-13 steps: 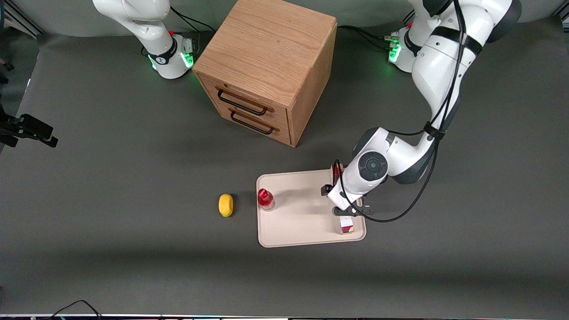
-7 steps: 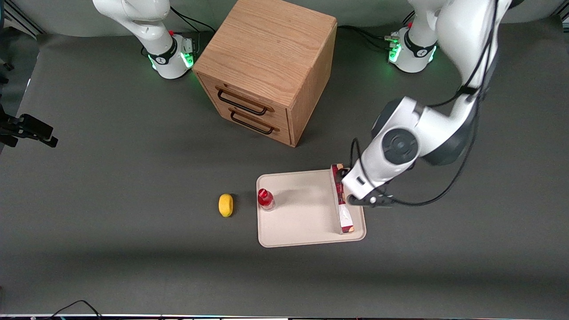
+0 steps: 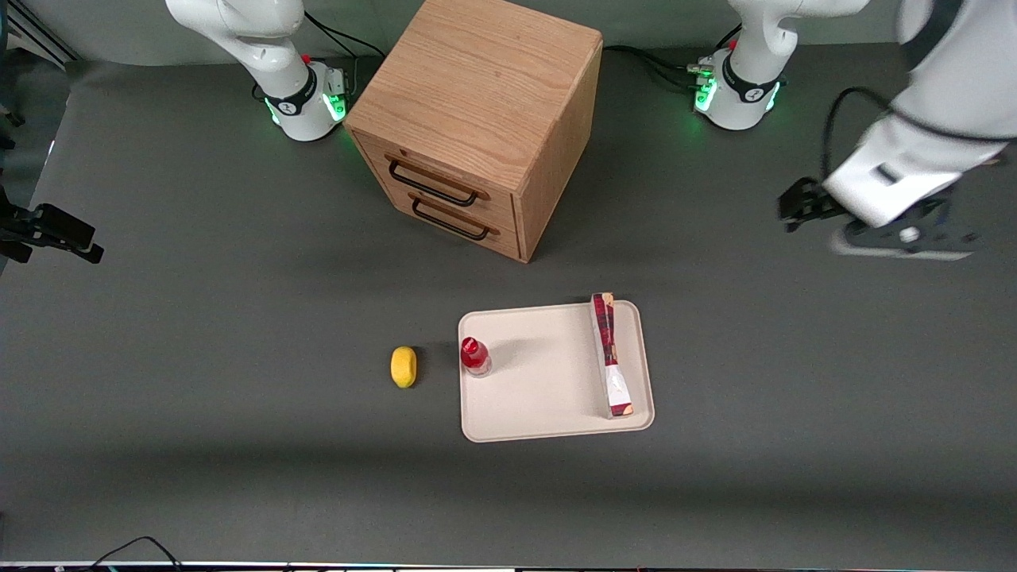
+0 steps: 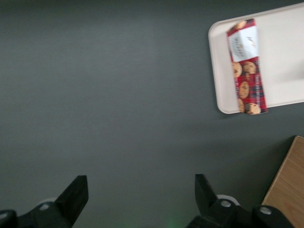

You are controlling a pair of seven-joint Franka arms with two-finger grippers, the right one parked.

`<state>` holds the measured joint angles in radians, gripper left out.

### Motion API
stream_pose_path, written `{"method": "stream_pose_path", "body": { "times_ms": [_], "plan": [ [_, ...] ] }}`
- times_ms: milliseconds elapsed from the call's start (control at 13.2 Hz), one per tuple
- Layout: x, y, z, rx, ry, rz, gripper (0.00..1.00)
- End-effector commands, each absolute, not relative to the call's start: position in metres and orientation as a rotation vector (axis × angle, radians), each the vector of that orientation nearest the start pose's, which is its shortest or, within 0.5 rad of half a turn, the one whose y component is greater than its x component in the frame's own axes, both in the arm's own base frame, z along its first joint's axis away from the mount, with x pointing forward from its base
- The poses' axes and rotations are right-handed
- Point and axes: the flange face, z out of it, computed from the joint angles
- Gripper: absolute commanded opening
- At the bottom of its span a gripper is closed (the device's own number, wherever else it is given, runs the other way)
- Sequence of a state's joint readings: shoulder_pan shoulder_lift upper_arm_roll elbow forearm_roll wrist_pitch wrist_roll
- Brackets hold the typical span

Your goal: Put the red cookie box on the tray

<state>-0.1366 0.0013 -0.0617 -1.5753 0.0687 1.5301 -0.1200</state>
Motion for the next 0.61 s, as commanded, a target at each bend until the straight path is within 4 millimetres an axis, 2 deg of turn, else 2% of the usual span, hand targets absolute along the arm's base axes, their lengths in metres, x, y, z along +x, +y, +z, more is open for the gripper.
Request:
{"method": "stream_pose_path", "body": {
  "times_ms": [0, 152, 228, 304, 456, 532],
  "plan": [
    [0.513, -0.071, 0.616, -3.088, 0.092, 0.017, 1.00],
    [0.505, -0.055, 0.597, -3.096, 0.059, -0.024, 1.00],
    [0.508, -0.053, 0.595, -3.096, 0.057, -0.028, 1.00],
    [0.513, -0.049, 0.592, -3.091, 0.082, -0.033, 1.00],
    [0.525, -0.023, 0.590, -3.092, 0.091, -0.035, 1.00],
    [0.535, -0.018, 0.586, -3.092, 0.105, -0.034, 1.00]
  ]
}}
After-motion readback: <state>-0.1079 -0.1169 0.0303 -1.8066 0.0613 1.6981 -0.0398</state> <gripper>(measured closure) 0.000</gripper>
